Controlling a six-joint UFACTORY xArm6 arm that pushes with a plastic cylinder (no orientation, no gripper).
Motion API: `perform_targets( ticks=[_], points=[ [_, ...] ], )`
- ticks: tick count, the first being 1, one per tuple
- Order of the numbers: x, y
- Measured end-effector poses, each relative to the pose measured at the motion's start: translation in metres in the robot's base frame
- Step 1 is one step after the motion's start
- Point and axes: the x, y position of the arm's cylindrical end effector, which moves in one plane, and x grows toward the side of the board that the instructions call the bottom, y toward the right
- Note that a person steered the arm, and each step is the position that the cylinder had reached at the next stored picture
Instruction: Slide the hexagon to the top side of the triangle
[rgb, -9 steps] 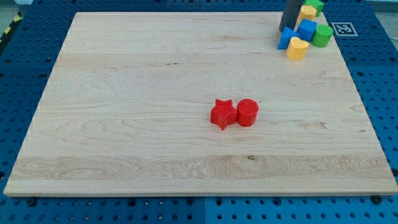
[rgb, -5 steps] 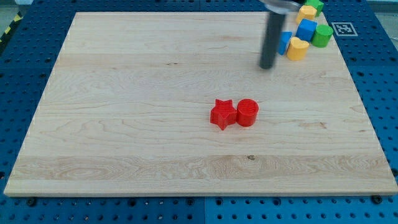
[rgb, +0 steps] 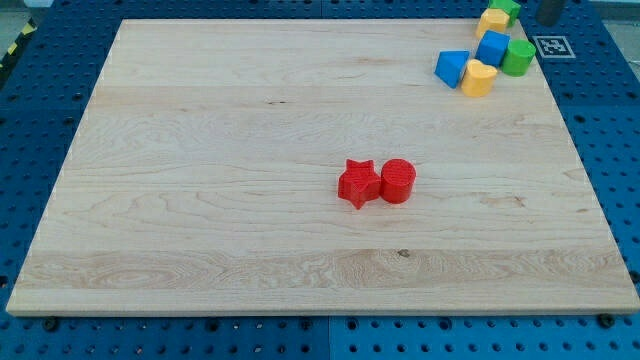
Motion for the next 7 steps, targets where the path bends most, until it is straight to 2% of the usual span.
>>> perform_targets(
  ticks=[2, 3, 7],
  points=[
    [-0.002, -0.008],
    [0.001, -0.036],
    [0.003, -0.085]
  ],
)
